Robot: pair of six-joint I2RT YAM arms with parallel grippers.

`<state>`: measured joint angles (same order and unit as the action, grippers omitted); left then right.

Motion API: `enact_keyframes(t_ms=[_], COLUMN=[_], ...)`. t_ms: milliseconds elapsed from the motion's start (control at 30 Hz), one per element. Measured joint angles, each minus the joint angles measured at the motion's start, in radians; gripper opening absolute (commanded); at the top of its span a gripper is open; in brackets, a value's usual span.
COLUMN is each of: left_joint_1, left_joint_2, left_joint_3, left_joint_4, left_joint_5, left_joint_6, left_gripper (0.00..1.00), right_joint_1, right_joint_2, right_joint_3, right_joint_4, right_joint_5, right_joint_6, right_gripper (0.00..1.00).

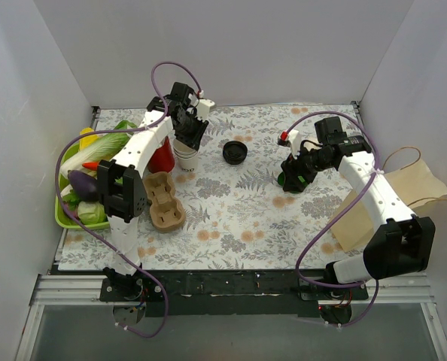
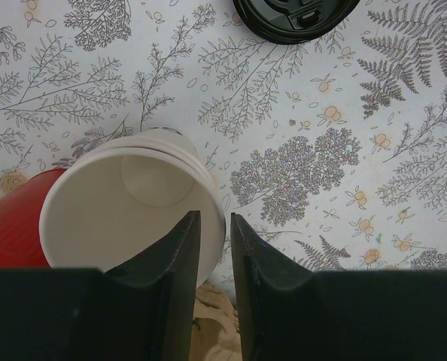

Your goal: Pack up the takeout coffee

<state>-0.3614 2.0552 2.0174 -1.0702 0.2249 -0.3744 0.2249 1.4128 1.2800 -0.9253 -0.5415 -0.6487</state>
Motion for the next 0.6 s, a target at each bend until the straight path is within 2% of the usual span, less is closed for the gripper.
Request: enact_keyframes(t_ms=[100, 367, 600], left_joint_1=[0.000, 0.000, 0.000], left_joint_2=[0.001, 0.016, 0.019], left_joint_3=[0.002, 0.026, 0.057], left_joint_4=[-0.001, -0.012, -0.039], left_joint_5=[0.000, -0.001, -0.024], left_joint_6=[0.000, 0.002, 0.014], left_gripper=[0.18, 0.00, 0.00], right_joint_1=[0.000, 0.000, 0.000], right_joint_2=[0.000, 0.000, 0.000], right_joint_3=[-0.001, -0.001, -0.001], right_joint_4=[0.003, 0.010, 0.010], right_joint_5=[0.004, 0.007, 0.010], right_joint_6=[0.000, 0.000, 0.000], right_gripper=[0.72, 0.71, 0.71])
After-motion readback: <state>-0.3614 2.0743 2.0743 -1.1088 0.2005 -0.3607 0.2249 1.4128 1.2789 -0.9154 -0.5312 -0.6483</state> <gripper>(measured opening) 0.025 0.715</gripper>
